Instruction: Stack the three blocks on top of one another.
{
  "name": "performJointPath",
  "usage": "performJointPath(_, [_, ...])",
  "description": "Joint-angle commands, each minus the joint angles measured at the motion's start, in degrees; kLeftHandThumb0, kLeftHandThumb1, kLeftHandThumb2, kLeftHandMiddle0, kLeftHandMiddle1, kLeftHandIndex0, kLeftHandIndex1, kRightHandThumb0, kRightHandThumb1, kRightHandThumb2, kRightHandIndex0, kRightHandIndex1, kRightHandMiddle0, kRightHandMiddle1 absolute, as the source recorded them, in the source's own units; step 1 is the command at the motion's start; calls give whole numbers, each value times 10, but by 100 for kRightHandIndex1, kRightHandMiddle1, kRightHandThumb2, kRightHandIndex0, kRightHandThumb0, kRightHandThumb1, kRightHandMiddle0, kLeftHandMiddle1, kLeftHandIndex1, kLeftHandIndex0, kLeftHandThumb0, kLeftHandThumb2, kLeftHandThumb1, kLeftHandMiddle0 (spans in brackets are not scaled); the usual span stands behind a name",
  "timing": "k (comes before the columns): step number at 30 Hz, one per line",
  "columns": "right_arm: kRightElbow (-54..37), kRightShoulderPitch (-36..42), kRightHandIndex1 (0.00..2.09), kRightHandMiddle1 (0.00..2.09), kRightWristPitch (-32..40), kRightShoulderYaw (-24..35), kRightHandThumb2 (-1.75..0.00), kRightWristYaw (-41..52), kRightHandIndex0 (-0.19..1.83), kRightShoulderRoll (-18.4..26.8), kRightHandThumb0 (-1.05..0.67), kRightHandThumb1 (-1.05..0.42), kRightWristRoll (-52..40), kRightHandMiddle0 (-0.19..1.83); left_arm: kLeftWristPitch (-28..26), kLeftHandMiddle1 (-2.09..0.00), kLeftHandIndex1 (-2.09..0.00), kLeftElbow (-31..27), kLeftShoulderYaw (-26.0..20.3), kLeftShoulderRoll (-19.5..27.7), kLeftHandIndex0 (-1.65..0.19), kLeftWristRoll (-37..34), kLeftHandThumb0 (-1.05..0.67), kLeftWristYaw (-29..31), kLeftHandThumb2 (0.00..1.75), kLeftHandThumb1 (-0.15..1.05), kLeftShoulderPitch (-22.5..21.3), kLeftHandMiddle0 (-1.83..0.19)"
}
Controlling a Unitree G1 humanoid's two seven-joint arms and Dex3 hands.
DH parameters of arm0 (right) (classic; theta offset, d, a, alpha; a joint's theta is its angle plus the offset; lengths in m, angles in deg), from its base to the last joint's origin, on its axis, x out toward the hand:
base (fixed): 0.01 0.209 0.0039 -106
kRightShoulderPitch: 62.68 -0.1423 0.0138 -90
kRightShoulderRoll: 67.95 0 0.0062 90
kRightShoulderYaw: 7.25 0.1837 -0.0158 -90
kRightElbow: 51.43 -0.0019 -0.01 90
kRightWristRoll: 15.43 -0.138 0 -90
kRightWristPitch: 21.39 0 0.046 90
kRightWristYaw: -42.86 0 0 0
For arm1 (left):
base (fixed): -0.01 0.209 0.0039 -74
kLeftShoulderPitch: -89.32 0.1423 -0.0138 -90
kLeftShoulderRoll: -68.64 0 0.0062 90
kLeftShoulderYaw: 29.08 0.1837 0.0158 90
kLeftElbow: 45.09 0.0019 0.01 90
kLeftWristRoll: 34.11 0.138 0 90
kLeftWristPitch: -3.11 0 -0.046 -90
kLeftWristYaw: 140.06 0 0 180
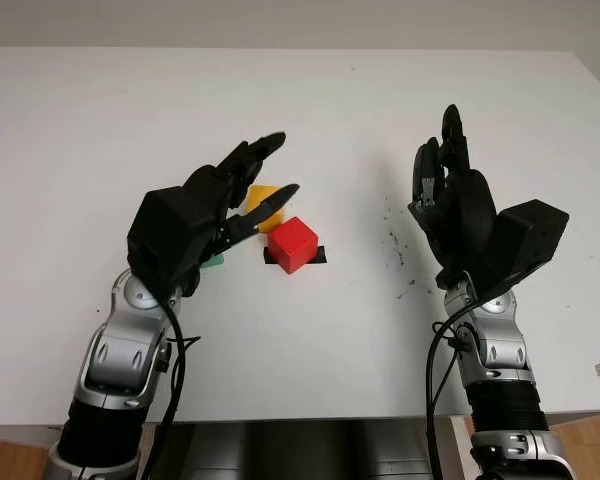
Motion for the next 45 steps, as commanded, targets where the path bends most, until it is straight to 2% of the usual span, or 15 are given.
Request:
performJointPath(1, [0,-2,5,5,-3,4,-65,1,-17,6,-58,-105,1,-18,8,-6,-20,-24,-13,-8,-7,-15,-71,-2,48,105,10,-9])
performJointPath(6, [6,-6,5,4,-5,5,-65,7,-17,6,-59,-105,0,-18,8,-7,-18,-44,-31,-8,-5,-42,-71,-3,43,105,17,-10])
performJointPath(15, [10,-8,5,4,-10,6,-66,6,-18,6,-58,-105,4,-19,13,-5,-17,-27,-54,8,-8,-38,-67,-21,35,105,-5,-8])
performJointPath(17, [7,-8,5,4,-9,7,-67,3,-17,5,-58,-105,4,-19,11,-7,-20,-18,-60,29,-13,-27,-65,-20,28,105,-18,-11])
performJointPath(20, [3,-5,6,5,-7,6,-66,2,-17,6,-59,-105,6,-17,40,-7,-23,33,-58,108,-21,16,-63,8,17,105,-58,-13])
performJointPath(24, [-3,-4,5,5,-3,7,-65,0,-17,5,-59,-105,3,-18,61,-4,-22,88,-18,212,-22,98,-64,63,9,103,-109,-7])
performJointPath(26, [-5,-3,5,5,-2,7,-65,2,-17,5,-58,-105,1,-18,109,-4,-21,123,9,265,-22,127,-58,114,6,100,-139,-5])
performJointPath(29, [-9,-2,5,5,2,7,-64,5,-17,8,-58,-105,-1,-18,232,-4,-15,193,61,343,-24,186,-50,185,4,91,-202,-2])
performJointPath(32, [-11,0,5,5,0,7,-65,6,-17,8,-58,-105,1,-18,355,-4,-11,249,111,382,-25,274,-47,187,4,88,-260,0])
performJointPath(34, [-12,1,5,5,1,7,-66,6,-18,9,-58,-105,2,-18,412,-4,-10,284,134,385,-26,314,-47,183,5,88,-297,1])
performJointPath(37, [-17,4,5,5,5,6,-66,5,-17,7,-57,-105,3,-17,476,-5,-10,334,152,373,-30,335,-43,176,4,85,-339,2])
performJointPath(41, [-20,7,5,5,8,5,-65,3,-17,5,-57,-105,3,-18,533,-5,-9,377,174,355,-32,357,-41,172,5,84,-380,2])
performJointPath(45, [-23,10,5,5,7,4,-66,3,-18,2,-56,-105,2,-19,567,-4,-8,412,191,333,-32,382,-41,159,6,85,-413,4])
